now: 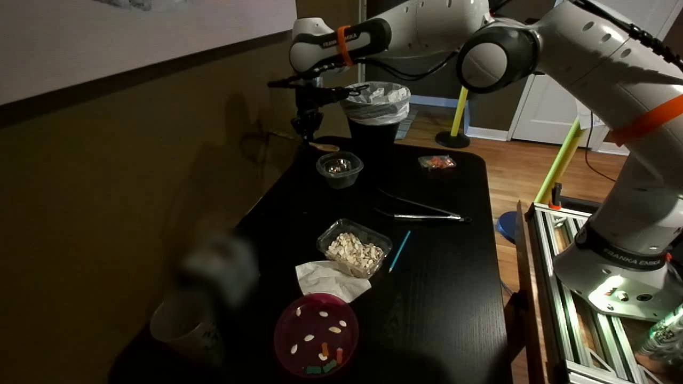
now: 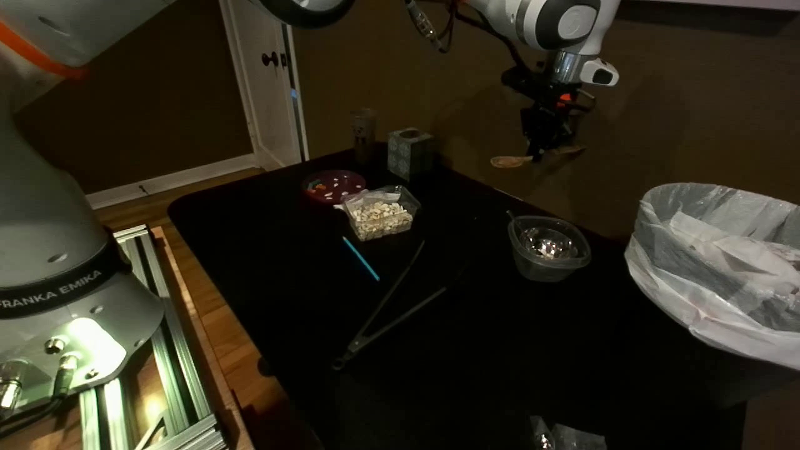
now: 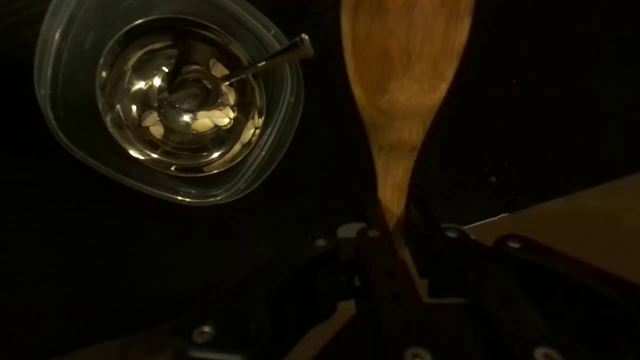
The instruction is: Put the wooden spoon in the clear container on the left.
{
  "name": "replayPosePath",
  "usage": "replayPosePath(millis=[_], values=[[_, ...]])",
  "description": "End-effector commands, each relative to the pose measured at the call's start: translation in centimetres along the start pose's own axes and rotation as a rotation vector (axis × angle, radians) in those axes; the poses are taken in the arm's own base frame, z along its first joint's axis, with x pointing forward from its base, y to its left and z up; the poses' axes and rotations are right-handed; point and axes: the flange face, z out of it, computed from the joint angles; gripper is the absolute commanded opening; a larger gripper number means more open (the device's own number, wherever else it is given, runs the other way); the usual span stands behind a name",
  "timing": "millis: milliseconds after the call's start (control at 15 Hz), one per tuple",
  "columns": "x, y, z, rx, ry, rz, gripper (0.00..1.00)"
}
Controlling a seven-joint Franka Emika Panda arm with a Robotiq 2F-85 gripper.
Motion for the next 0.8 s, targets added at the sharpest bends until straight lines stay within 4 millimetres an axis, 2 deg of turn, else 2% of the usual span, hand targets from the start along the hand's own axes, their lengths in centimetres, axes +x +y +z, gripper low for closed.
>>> replayPosePath(millis=[0, 333, 467, 733], values=[[-2.2, 2.5, -0.7, 0.035, 0.012, 0.071, 0.04], [-4.7, 4.4, -0.4, 0.063, 0.044, 0.140, 0.04], [-6.2, 4.0, 0.2, 0.095, 0.027, 0.143, 0.04], [-10.0, 0.8, 2.4, 0.127, -0.052, 0.135, 0.04]])
